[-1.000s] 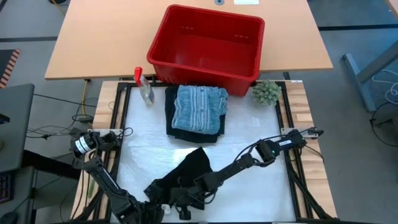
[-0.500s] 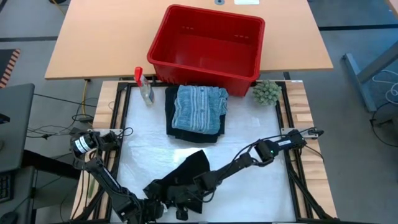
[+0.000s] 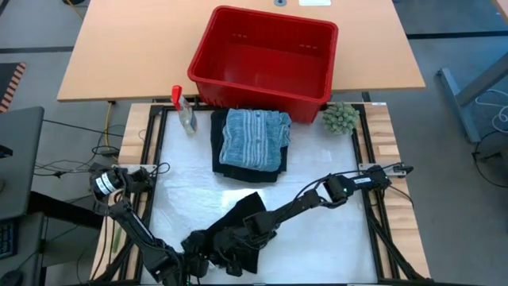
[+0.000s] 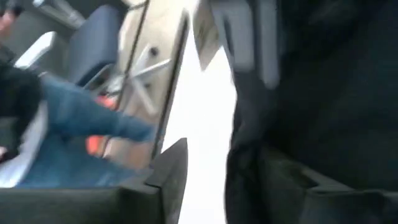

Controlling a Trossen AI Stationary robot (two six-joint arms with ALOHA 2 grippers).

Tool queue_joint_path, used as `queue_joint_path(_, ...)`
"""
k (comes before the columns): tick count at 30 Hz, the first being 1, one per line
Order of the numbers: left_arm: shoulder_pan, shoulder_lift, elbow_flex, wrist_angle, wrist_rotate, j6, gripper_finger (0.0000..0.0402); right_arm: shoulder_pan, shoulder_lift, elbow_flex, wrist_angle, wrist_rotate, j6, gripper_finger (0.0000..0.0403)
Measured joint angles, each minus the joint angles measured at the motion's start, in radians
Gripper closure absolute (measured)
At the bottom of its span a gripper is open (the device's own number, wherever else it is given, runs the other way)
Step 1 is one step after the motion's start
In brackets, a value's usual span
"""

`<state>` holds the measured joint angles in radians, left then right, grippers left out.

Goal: Fold Laundry from Bin
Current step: Fold the black underwear from the red laundry

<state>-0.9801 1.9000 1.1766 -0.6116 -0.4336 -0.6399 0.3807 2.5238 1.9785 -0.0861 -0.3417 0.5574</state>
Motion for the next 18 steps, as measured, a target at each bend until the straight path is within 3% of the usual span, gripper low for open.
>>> queue_joint_path(3,0.003,-0.04,0.043,-0.149,-0.042,-0.002,0.0399,-0.026,-0.027,0.0,-0.044,-0.13,0.06,0.0178)
queue_joint_path(6,0.005,-0.1,0.087,-0.269,-0.107,-0.002,0.04,-0.047,-0.082,0.0,-0.149,-0.137,0.05,0.0167)
queue_joint_path(13,0.061,-0.284,0.17,-0.441,-0.112,-0.059,0.0401,-0.043,-0.3,0.001,-0.426,0.139,-0.146,0.018)
queue_joint_path(18,0.153,-0.429,0.248,-0.459,0.019,-0.174,0.0401,-0.016,-0.453,0.001,-0.63,0.301,-0.197,0.0198)
